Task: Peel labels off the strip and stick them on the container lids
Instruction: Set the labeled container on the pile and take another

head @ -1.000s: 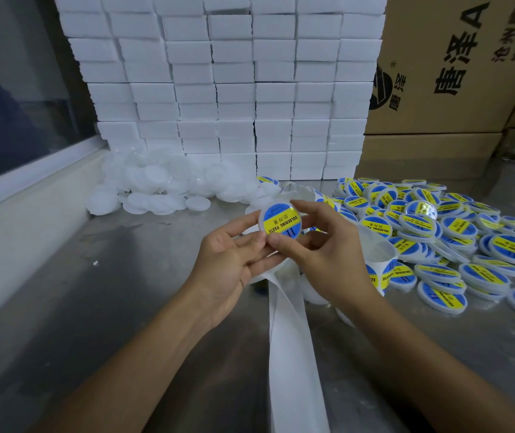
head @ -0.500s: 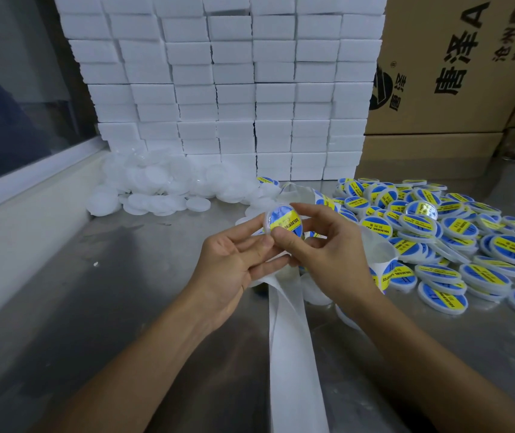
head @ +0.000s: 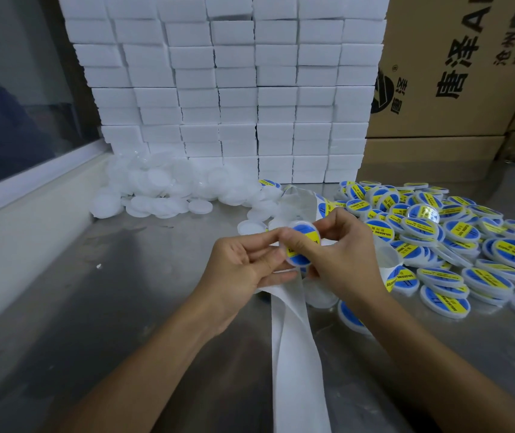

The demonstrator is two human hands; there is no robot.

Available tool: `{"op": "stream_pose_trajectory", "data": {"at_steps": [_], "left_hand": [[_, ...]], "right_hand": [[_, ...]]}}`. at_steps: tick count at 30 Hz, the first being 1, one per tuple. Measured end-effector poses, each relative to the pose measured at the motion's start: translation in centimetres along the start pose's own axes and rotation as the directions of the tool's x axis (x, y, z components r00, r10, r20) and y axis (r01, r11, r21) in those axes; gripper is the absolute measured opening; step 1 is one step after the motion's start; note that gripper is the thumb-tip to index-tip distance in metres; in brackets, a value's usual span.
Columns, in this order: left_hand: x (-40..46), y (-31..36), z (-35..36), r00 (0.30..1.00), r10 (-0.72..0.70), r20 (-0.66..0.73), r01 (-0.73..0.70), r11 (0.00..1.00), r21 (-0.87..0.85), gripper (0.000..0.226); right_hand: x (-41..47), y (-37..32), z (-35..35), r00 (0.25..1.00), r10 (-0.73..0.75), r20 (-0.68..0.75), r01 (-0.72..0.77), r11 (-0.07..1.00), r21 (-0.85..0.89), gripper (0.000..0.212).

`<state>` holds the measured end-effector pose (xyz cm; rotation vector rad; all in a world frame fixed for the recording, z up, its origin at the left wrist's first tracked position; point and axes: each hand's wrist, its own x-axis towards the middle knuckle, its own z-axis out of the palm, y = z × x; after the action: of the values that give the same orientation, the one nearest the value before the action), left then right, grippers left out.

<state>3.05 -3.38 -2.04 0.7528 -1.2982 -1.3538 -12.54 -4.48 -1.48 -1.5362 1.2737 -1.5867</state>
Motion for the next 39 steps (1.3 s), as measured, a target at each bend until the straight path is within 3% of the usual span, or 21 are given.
{"op": "stream_pose_trajectory", "data": {"at_steps": [5,11,16,22,25,31,39], "left_hand": [[0.0,0.2,-0.1,0.998,0.028,-0.058,-0.025,0.998,0.052,0.03],[0.5,0.3,-0.3,0.968,0.058,-0.244,-0.042,0.997,0.07,0.018],[0.7,0.4,-0.8,0.939,0.076,-0.335,-0.065,0.997,0.045,0.005],[0.6,0.4,-0.8,0.958,0.078,-0.277,-0.056,0.995,0.087,0.011],[0.4,0.3,-0.3,0.98,0.083,-0.181,-0.062,0.991,0.118,0.02],[0.5,0.2,-0.7,0.984,0.047,-0.174,-0.031,0.995,0.092,0.042],[0.7,0.4,-1.2,0.958,0.036,-0.285,-0.03,0.999,0.024,0.02]], "right_hand": [[0.4,0.2,-0.1,0.999,-0.023,0.047,0.021,0.999,0.033,0.045],[0.3,0.4,0.3,0.98,0.012,0.197,-0.04,0.99,0.139,0.007],[0.1,0.1,0.5,0.951,-0.015,0.309,-0.017,0.995,0.102,0.045],[0.1,-0.3,0.2,0.979,-0.028,0.203,-0.014,0.979,0.204,0.012],[0.4,-0.1,-0.2,0.994,-0.027,0.108,0.004,0.979,0.202,0.018],[0.3,1.0,0.5,0.992,-0.033,0.12,0.018,0.992,0.122,0.006],[-0.1,0.8,0.9,0.964,-0.043,0.261,-0.003,0.984,0.176,0.041]]}}
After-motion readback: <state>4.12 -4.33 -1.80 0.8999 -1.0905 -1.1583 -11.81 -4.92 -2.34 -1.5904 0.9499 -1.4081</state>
